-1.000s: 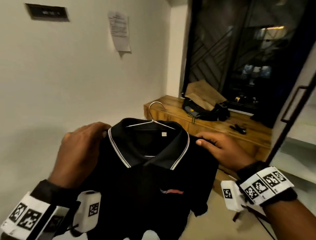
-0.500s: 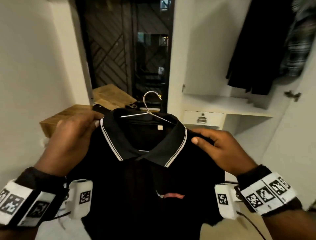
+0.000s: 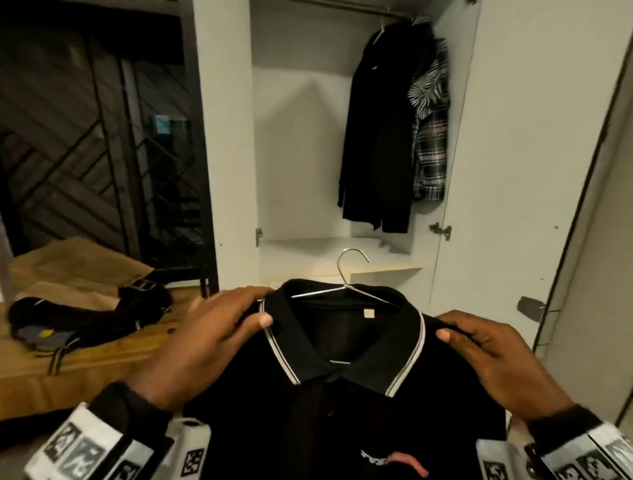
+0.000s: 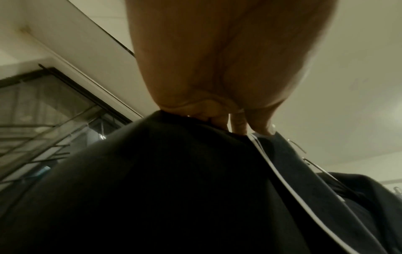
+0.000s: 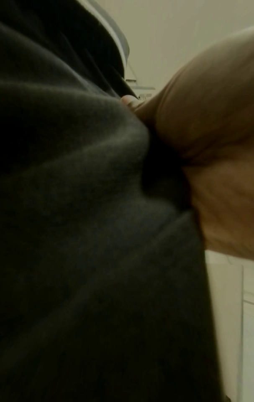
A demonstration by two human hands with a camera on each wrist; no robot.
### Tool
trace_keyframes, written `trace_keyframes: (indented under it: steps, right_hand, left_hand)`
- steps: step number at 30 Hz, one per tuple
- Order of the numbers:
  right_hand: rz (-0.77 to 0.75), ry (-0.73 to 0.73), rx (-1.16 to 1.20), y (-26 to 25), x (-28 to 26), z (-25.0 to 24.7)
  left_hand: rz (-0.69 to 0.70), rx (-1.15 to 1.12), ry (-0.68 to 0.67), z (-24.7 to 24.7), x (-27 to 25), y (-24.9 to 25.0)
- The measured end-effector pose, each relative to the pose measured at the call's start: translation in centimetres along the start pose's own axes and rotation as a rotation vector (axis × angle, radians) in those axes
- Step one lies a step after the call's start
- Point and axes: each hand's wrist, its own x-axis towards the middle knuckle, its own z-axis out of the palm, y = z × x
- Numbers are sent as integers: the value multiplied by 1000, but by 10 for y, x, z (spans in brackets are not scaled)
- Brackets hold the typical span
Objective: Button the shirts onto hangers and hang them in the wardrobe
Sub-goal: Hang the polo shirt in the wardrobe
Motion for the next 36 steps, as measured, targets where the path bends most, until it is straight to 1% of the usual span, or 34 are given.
trace_keyframes:
  steps: [2, 4, 6, 8, 10, 11, 12, 14, 15, 16, 17, 19, 20, 21, 23, 24, 25, 26, 27, 28, 30, 32, 33, 34, 36]
  right_hand:
    - [49, 5, -25, 5, 3, -14]
    - [108, -28, -28, 9, 10, -23]
    - [185, -48, 46, 19, 19, -33]
    - [242, -53, 111, 37, 28, -45]
    - [303, -64, 99, 67, 39, -57]
    - [340, -68, 68, 84, 46, -61]
    - [359, -112, -1, 105, 56, -66]
    - [360, -259, -242, 137, 73, -70]
    - [364, -286, -306, 150, 85, -75]
    - [351, -265, -294, 153, 96, -78]
    - [313, -196, -215, 161, 107, -78]
    - [262, 41, -72, 184, 124, -76]
    - [284, 105, 24, 198, 135, -75]
    - [277, 141, 40, 208, 149, -73]
    - [285, 106, 97, 212, 191, -72]
    - [334, 130, 154, 217, 218, -75]
    - [413, 122, 234, 222, 246, -79]
    - [518, 67, 305, 222, 272, -84]
    - [584, 8, 364, 223, 298, -88]
    - [617, -13, 408, 221, 320, -92]
    - [598, 30, 544, 219, 363, -93]
    - [505, 122, 610, 223, 406, -90]
    - [469, 156, 614, 224, 426, -87]
    - [439, 183, 631, 222, 446, -84]
    - [387, 247, 608, 220, 489, -82]
  left_hand:
    - [22, -12, 46, 23, 28, -3]
    - [20, -87, 77, 44, 56, -7]
    - [15, -159, 72, 64, 86, -12]
    - [31, -191, 83, 80, 116, -18]
    - [60, -208, 94, 99, 148, -27]
    - [80, -203, 88, 108, 163, -30]
    - [107, -191, 78, 118, 181, -34]
    - [141, -165, 52, 136, 213, -43]
    - [142, -156, 33, 146, 231, -49]
    - [139, -152, 18, 155, 247, -55]
    - [138, -153, 9, 163, 265, -62]
    - [125, -178, 16, 173, 296, -76]
    - [113, -190, 25, 178, 314, -82]
    - [96, -193, 26, 183, 330, -90]
    - [59, -171, 21, 184, 365, -99]
    - [51, -159, 35, 183, 383, -104]
    - [49, -156, 56, 182, 401, -112]
    - [42, -160, 79, 180, 419, -119]
    - [34, -169, 95, 176, 440, -128]
    - [24, -196, 104, 173, 458, -135]
    - [5, -264, 113, 168, 498, -151]
    - [2, -336, 131, 164, 536, -168]
    - [-13, -374, 164, 163, 552, -178]
    - [-28, -397, 208, 162, 569, -188]
    - [-52, -342, 388, 163, 594, -203]
